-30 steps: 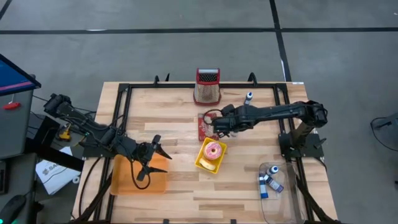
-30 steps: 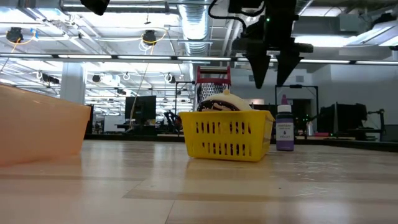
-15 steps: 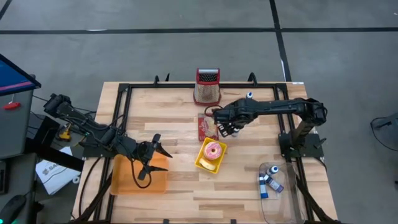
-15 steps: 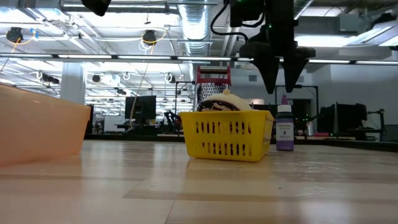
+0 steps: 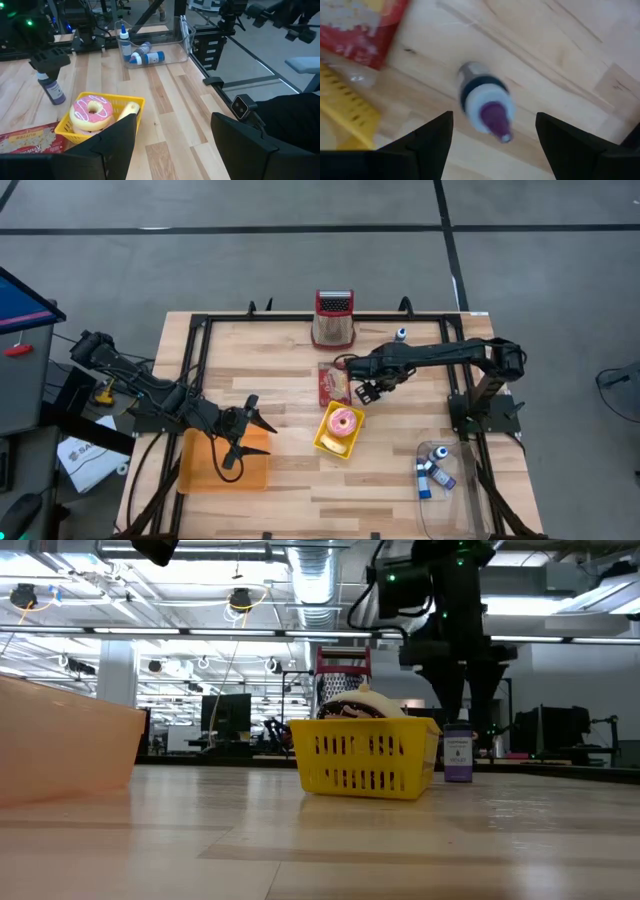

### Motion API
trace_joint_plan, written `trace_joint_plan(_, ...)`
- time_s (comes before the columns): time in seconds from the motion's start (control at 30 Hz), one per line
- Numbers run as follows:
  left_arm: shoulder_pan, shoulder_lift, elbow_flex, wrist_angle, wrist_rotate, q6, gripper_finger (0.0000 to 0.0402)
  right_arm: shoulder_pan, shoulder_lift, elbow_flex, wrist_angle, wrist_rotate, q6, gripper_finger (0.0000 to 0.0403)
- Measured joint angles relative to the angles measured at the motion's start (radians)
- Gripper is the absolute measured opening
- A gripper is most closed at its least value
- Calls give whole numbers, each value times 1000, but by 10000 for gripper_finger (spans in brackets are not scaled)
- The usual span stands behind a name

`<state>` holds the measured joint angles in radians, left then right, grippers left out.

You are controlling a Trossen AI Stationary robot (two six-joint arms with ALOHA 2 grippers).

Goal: Pick & Place Food Item
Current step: Put the violet food coloring bottle into the transparent bin

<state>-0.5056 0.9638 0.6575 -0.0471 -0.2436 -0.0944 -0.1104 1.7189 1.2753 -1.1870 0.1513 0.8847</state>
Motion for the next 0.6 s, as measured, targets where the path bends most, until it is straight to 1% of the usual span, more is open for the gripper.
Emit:
trace_joint_plan(0.13, 2, 0, 0, 5, 0, 8, 250, -8, -34, 0, 26, 5, -18, 276)
trace_joint_plan(0.3, 4, 0, 0, 10, 0, 8, 250, -19, -47, 0, 66, 1, -31, 276)
trace_joint_plan(0.5, -7, 0, 0, 11, 0, 5, 250, -28, -46, -31, 103, -28, -32, 274)
trace_joint_plan(0.6, -7, 0, 0, 11, 1, 6, 250, -30, -46, -58, 106, -51, -32, 262)
